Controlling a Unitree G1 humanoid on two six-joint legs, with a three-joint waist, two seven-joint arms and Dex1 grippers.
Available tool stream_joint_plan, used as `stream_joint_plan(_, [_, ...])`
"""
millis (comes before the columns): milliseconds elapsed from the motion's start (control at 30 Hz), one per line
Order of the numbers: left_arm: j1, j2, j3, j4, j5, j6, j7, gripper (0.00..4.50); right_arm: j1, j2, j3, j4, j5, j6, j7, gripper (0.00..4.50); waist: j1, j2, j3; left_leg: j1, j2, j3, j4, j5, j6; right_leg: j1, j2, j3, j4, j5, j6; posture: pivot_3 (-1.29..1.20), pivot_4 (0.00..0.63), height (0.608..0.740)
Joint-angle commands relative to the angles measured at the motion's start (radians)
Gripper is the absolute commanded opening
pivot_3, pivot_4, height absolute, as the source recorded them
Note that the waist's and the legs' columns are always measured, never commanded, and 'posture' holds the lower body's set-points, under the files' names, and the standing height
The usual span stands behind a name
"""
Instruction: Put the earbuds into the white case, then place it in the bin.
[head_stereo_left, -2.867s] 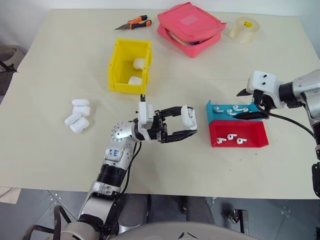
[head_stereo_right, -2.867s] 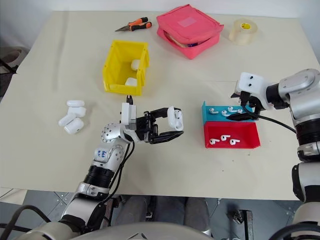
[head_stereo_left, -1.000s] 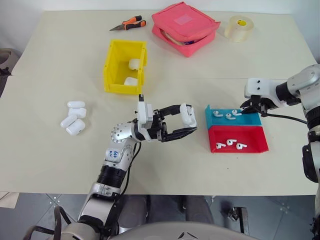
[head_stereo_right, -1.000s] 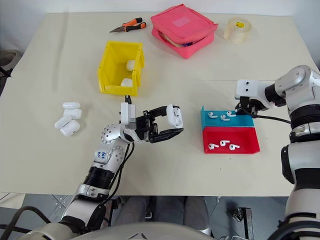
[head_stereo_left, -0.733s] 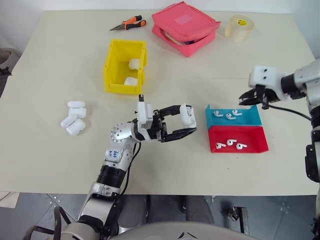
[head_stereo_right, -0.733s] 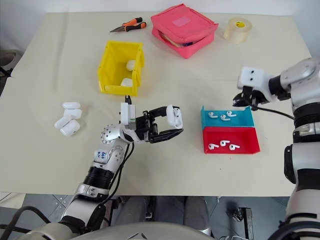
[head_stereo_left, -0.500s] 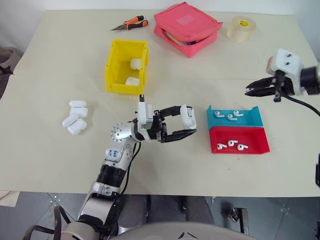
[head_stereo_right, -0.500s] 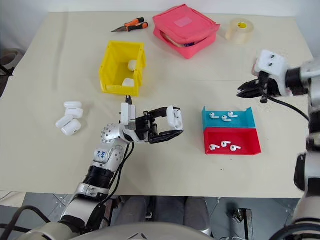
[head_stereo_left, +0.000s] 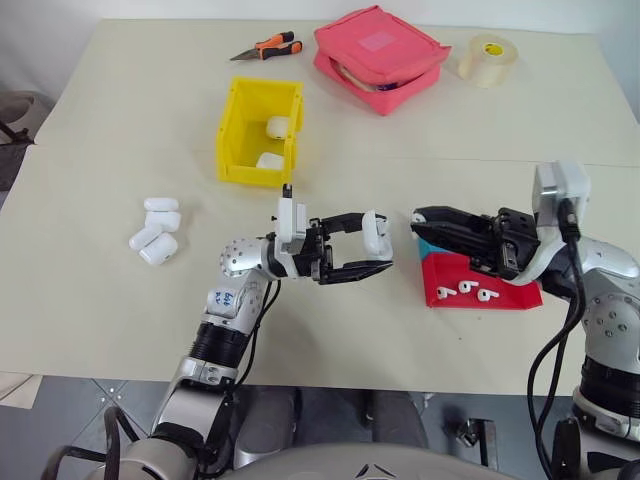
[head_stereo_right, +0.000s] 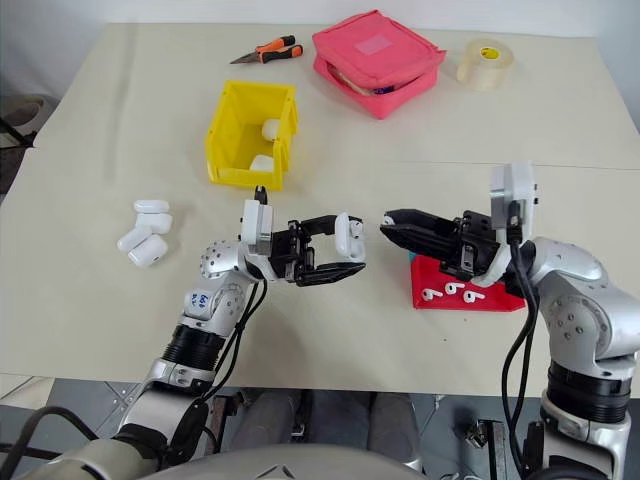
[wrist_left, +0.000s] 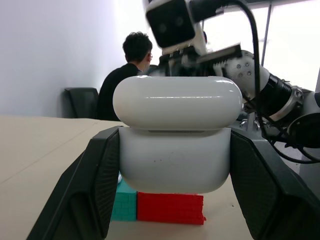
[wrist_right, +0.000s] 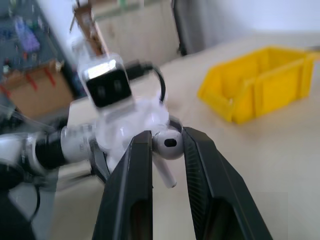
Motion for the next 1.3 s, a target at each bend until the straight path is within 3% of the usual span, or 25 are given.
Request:
stream_joint_plan(33, [-0.019,-0.004,-0.004,-0.038,-0.016,0.009,-0.009,2.81,0.03,0.011,-0.052,-0.094,0.178,0.04,-0.098,0.5,0.0,0.0,0.0,0.0,0.0,0.0,0.0,0.0,0.0,0.0,0.0,0.0,0.0,0.0,0.0,0.0,0.15,0.74])
stream_joint_plan(300, [-0.046,-0.018,-0.003,-0.014,-0.013,0.015,-0.019,2.81,0.098,0.018,0.015,-0.159,0.277,0.015,-0.206,0.5,-0.002,0.0,0.0,0.0,0.0,0.001,-0.001,0.0,0.0,0.0,0.001,0.0,0.0,0.0,0.0,0.0,0.15,0.74])
stream_joint_plan(1000, [-0.055,-0.045,0.004,-0.005,-0.015,0.007,-0.017,2.81,0.216,0.085,0.159,-0.079,0.14,-0.187,-0.215,0.5,-0.002,0.0,0.0,0.001,0.0,0.002,-0.001,0.0,0.0,0.001,0.001,0.0,0.0,0.0,0.0,0.0,0.15,0.74])
stream_joint_plan(1300, [-0.064,-0.052,0.015,0.011,-0.015,-0.005,-0.009,2.81,0.249,0.073,0.146,-0.073,0.168,-0.19,-0.25,0.5,-0.003,0.0,0.0,0.001,0.0,0.002,-0.001,0.0,0.0,0.001,0.001,0.0,0.0,0.0,0.0,0.0,0.15,0.74])
